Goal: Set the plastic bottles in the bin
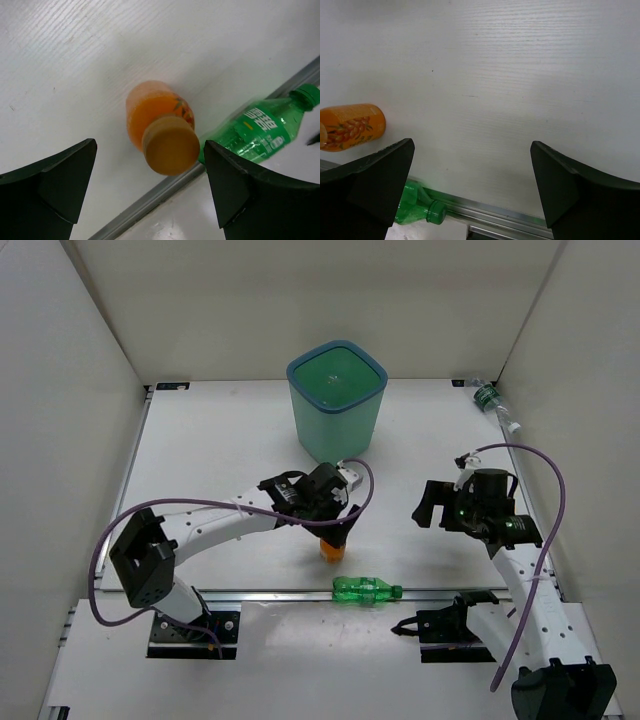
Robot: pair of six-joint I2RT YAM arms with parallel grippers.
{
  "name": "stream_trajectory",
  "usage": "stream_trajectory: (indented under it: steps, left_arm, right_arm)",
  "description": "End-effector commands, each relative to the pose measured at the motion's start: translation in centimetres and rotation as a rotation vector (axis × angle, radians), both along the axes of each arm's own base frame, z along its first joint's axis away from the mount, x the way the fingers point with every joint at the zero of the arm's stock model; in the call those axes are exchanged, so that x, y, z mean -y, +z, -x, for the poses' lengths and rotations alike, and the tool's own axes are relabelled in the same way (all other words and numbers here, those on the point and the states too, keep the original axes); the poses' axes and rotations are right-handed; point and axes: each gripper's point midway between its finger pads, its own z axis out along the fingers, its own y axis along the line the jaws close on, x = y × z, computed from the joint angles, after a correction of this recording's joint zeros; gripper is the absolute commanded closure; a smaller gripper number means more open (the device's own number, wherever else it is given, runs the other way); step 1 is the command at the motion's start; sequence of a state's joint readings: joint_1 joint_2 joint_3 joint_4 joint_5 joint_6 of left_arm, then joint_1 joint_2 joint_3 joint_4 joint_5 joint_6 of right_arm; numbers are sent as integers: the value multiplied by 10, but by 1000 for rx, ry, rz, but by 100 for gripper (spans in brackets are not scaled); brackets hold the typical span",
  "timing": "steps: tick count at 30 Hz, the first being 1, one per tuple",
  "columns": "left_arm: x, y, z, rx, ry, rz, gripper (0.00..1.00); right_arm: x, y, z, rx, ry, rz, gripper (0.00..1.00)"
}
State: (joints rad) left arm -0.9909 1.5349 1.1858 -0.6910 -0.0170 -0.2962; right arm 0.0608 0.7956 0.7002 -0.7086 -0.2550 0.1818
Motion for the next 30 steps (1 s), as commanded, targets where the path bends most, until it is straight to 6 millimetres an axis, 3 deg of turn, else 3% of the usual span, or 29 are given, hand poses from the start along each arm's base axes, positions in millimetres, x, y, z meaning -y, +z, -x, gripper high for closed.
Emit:
stream_trajectory:
  steps: [1, 6, 11, 15, 17, 21, 23, 25, 27, 30]
  left_arm:
    - [9, 0, -10, 42, -3, 0, 1]
    - [5, -6, -12, 70, 14, -37, 18]
    - [9, 10, -18, 119, 20, -5, 56]
    - [8, 17, -17, 139, -1, -12, 76]
    - [9, 28, -24, 155, 11, -2, 80]
    - [22, 91, -37, 246, 12, 106, 83]
    - [25, 137, -50, 333, 42, 184, 83]
    - [26, 198, -74, 449, 99, 302, 80]
    - [11, 258, -111, 605, 227, 371, 80]
    - [3, 302, -157, 744, 345, 404, 78]
  right_arm:
    - [-5, 9, -6, 46, 4, -19, 1]
    - [-8, 5, -8, 34, 2, -7, 1]
    - [-11, 7, -12, 61, 3, -41, 1]
    - [-8, 6, -11, 52, 4, -37, 2]
    - [-11, 7, -12, 59, 16, -41, 2]
    - [-28, 13, -9, 85, 102, -49, 2]
    - [-41, 18, -5, 111, 190, -36, 2]
    - [-53, 18, 3, 116, 281, -25, 5]
    - [-69, 23, 10, 122, 376, -27, 5]
    - [-86, 24, 20, 123, 468, -24, 5]
